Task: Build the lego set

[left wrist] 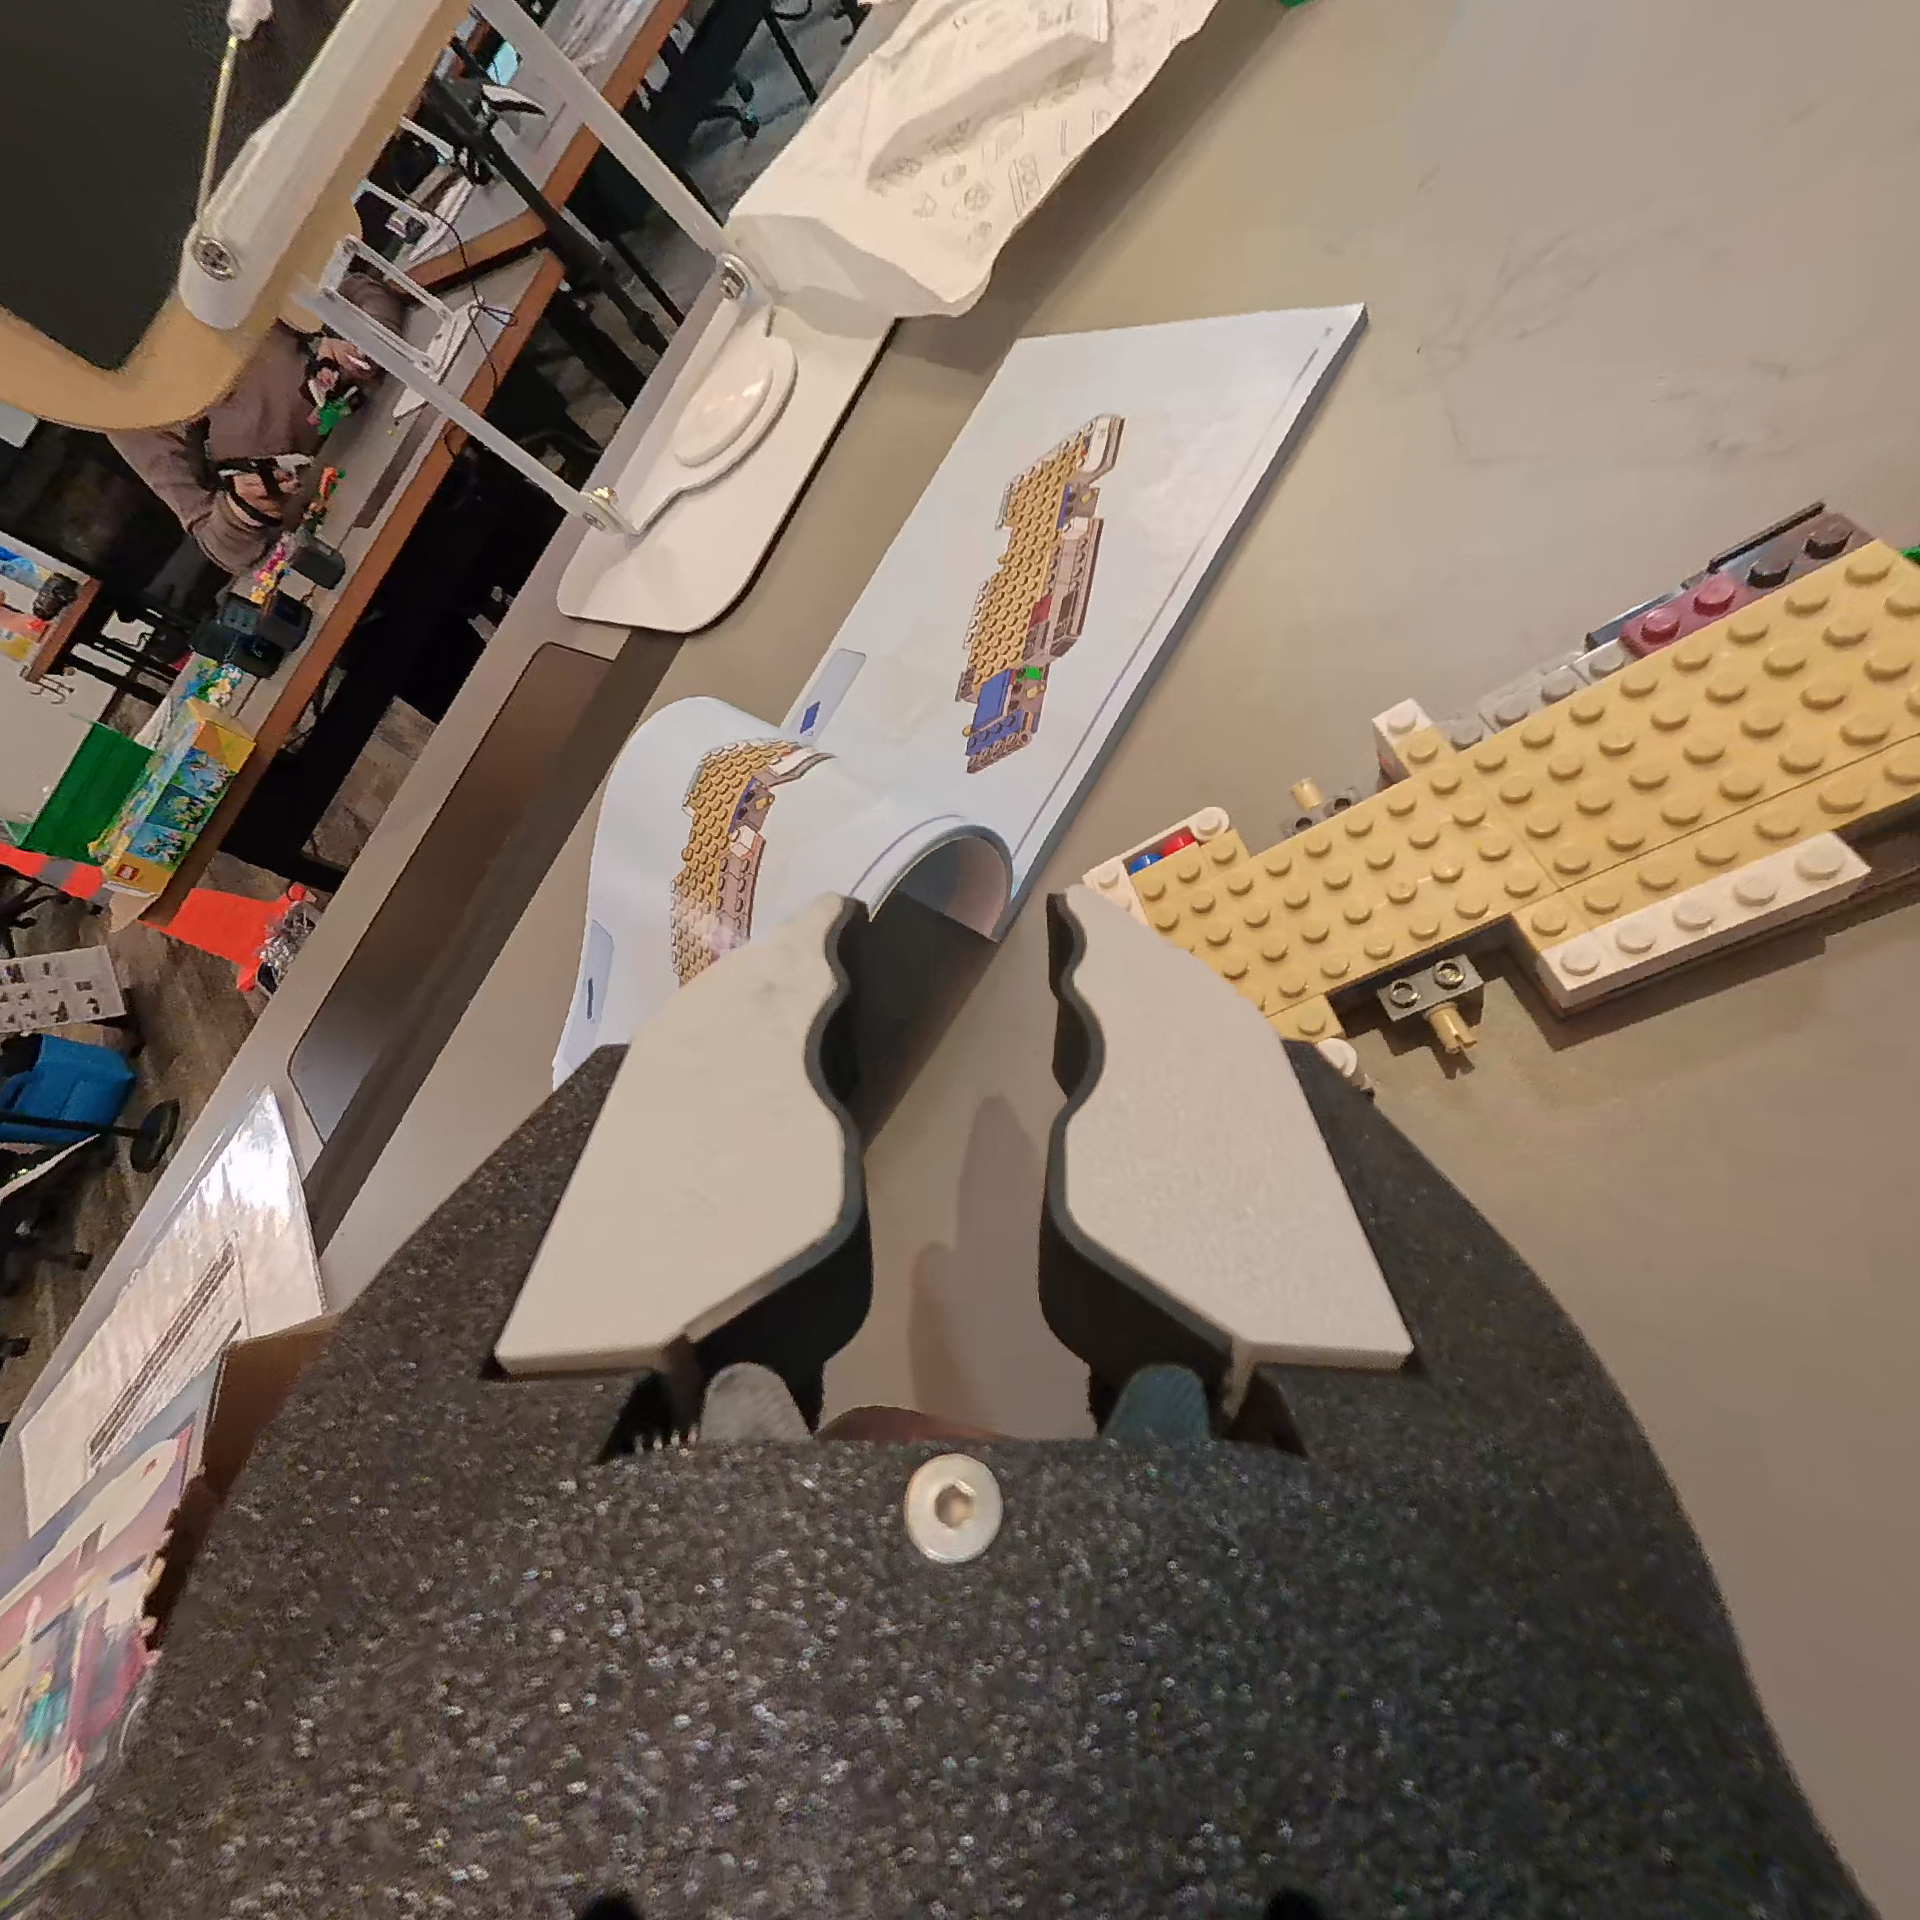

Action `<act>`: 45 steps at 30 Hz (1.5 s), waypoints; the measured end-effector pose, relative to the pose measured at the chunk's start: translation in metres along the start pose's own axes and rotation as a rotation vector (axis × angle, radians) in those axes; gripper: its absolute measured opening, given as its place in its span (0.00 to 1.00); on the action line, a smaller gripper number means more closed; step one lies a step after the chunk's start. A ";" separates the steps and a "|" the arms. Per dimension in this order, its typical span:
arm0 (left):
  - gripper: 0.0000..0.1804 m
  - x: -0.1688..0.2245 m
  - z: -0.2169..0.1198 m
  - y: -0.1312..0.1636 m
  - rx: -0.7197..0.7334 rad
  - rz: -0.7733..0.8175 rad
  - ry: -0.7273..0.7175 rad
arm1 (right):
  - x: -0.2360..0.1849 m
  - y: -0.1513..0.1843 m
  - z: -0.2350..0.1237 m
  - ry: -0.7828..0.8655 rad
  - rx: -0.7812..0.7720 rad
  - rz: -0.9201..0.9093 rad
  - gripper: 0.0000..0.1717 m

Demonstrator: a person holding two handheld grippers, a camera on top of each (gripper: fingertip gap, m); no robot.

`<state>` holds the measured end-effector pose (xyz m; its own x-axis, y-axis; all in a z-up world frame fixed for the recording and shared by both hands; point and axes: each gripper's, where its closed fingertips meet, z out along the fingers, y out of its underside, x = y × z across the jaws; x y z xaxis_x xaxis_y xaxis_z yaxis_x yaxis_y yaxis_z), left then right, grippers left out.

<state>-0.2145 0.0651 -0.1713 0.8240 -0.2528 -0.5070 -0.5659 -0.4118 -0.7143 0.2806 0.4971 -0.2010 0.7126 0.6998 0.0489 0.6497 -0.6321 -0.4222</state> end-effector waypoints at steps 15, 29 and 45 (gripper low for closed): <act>0.21 0.031 -0.002 -0.020 0.073 0.053 0.062 | -0.352 0.038 -0.097 -0.331 0.348 -0.880 0.05; 0.23 0.121 -0.015 -0.060 0.218 0.407 0.154 | -0.516 0.086 -0.065 -0.801 0.419 -0.992 0.04; 0.14 0.164 -0.012 -0.079 0.280 0.653 0.204 | -0.531 0.095 -0.069 -1.104 0.153 -0.939 0.04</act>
<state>-0.0340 0.0459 -0.1924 0.2901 -0.5389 -0.7909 -0.9065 0.1101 -0.4076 -0.0176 0.0427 -0.2047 -0.5579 0.7654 -0.3209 0.6678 0.1844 -0.7212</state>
